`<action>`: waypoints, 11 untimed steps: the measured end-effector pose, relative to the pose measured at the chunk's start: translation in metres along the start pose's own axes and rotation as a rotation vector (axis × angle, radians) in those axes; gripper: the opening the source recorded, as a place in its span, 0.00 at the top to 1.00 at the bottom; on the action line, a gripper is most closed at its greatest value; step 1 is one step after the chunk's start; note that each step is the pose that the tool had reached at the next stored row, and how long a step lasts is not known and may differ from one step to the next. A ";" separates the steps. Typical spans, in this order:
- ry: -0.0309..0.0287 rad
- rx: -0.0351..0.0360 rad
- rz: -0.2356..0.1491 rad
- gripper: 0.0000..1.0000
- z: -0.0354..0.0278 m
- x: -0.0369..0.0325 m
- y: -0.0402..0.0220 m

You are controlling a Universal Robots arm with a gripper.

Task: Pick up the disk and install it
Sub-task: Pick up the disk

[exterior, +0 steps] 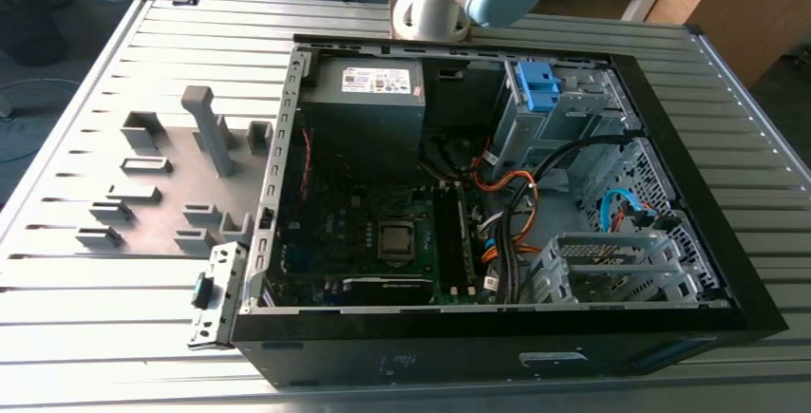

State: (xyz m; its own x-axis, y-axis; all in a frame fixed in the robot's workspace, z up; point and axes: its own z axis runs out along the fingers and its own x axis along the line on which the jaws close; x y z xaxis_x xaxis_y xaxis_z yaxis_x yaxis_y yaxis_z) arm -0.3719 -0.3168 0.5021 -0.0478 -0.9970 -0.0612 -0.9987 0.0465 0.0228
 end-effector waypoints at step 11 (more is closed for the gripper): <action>0.0000 0.0000 0.000 0.64 -0.0002 -0.0005 -0.0102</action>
State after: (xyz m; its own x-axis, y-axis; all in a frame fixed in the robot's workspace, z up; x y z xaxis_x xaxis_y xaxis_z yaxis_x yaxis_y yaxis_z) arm -0.3617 -0.3168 0.5021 -0.0479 -0.9970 -0.0612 -0.9987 0.0465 0.0229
